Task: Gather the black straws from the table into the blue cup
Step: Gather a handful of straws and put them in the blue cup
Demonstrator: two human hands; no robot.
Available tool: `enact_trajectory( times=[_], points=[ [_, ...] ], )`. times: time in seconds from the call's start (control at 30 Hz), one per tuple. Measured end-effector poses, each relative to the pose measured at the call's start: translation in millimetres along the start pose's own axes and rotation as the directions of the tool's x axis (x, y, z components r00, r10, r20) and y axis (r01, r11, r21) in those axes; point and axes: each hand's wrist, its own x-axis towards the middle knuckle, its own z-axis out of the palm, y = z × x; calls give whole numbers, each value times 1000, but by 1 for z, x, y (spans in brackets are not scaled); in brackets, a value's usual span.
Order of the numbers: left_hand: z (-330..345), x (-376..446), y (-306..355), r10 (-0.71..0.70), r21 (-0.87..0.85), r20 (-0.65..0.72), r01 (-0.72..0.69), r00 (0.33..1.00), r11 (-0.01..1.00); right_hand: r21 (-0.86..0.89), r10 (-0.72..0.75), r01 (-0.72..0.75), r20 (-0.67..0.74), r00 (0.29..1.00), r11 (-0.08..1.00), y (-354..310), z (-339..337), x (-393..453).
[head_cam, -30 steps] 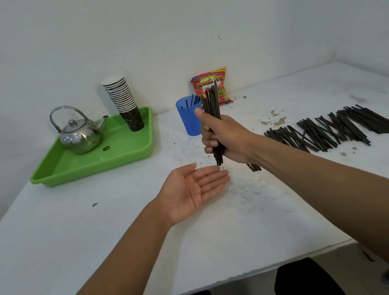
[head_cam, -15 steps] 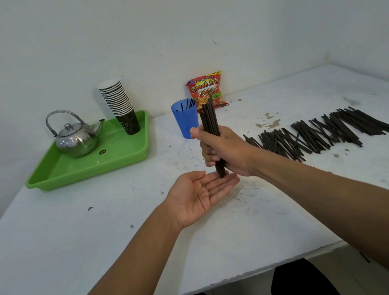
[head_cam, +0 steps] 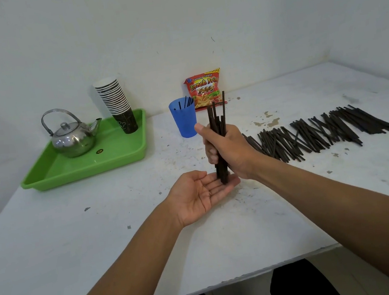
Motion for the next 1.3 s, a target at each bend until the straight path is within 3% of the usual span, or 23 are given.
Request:
enact_trajectory(
  times=[0.2, 0.33, 0.47, 0.6, 0.7, 0.77, 0.83, 0.9, 0.97, 1.07, 1.3],
  points=[
    [4, 0, -4, 7, -4, -6, -7, 1000, 1000, 24, -10, 10, 12, 1000, 1000, 3, -6, -6],
    [6, -2, -6, 10, -11, -7, -10, 1000, 1000, -84, -6, 7, 7, 1000, 996, 2, -6, -9],
    [8, -3, -2, 15, 7, -34, -15, 999, 1000, -68, 16, -16, -13, 1000, 998, -2, -6, -7],
    [10, 1, 15, 37, 34, -91, -34, 995, 999, -10, 26, -27, -100, 995, 1000, -6, -8, 10],
    [13, 9, 39, 120, 174, -204, -84, 972, 981, 26, 12, -8, -171, 985, 1000, -11, -11, 34],
    [15, 20, 59, 291, 372, -328, -160, 899, 914, 45, -9, 18, -208, 978, 999, -16, -13, 54],
    [14, 35, 80, 503, 574, -416, -210, 758, 791, 42, -34, 46, -238, 971, 998, -23, -14, 76],
    [9, 51, 101, 670, 754, -401, -190, 625, 629, 52, -57, 75, -275, 960, 996, -29, -13, 99],
    [3, 65, 119, 771, 876, -320, -138, 551, 462, 87, -57, 89, -318, 946, 992, -34, -10, 123],
    [-7, 87, 138, 806, 922, -215, -156, 552, 354, 134, -19, 74, -373, 928, 988, -41, -3, 154],
    [-28, 119, 163, 777, 919, -62, -269, 626, 290, 30, -93, 113, -386, 918, 993, -40, 10, 210]
  ],
)
